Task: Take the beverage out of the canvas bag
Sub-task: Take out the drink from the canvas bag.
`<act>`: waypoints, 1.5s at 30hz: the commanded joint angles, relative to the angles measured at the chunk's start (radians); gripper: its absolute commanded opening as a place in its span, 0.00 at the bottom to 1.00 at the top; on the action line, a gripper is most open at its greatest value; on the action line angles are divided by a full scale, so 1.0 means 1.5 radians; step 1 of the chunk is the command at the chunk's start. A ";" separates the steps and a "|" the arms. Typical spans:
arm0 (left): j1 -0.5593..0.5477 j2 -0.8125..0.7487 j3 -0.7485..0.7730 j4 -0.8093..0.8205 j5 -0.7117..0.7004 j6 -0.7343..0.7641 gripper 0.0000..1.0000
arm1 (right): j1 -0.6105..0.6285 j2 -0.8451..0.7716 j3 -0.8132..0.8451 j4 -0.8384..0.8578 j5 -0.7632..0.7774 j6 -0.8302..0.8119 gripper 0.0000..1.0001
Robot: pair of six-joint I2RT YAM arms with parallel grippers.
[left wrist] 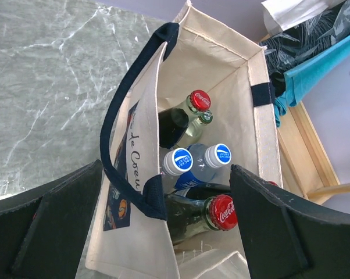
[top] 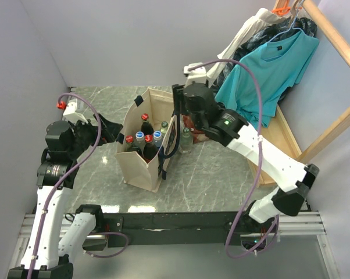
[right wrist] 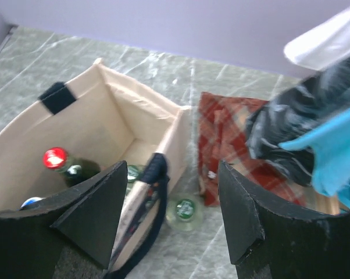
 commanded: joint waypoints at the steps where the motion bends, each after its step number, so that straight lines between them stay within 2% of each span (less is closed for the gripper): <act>1: 0.000 -0.011 0.016 0.004 0.006 0.016 0.96 | 0.032 0.059 0.077 -0.018 -0.002 -0.008 0.70; 6: 0.000 0.001 0.032 -0.014 -0.013 0.030 0.96 | 0.058 0.119 0.175 -0.057 0.028 -0.036 0.71; 9: 0.000 0.006 0.032 -0.014 -0.013 0.030 0.96 | 0.071 0.132 0.194 -0.066 0.041 -0.055 0.72; 24: 0.000 0.063 0.057 -0.006 -0.029 0.037 0.96 | 0.074 0.097 0.178 -0.035 -0.005 -0.095 0.78; 30: 0.001 0.066 0.080 -0.014 -0.043 0.031 0.96 | 0.059 0.136 0.260 -0.091 -0.090 -0.091 0.78; 36: 0.001 0.078 0.044 0.047 -0.058 0.004 0.96 | 0.049 0.183 0.317 -0.115 -0.155 -0.101 0.78; 39: 0.000 0.100 0.053 0.054 -0.059 -0.003 0.96 | 0.023 0.207 0.327 -0.112 -0.226 -0.083 0.78; 43: 0.001 0.117 0.064 0.055 -0.086 0.000 0.96 | -0.043 0.235 0.350 -0.116 -0.402 -0.017 0.76; 45: 0.001 0.128 0.071 0.053 -0.099 0.009 0.96 | -0.062 0.251 0.353 -0.115 -0.434 -0.011 0.76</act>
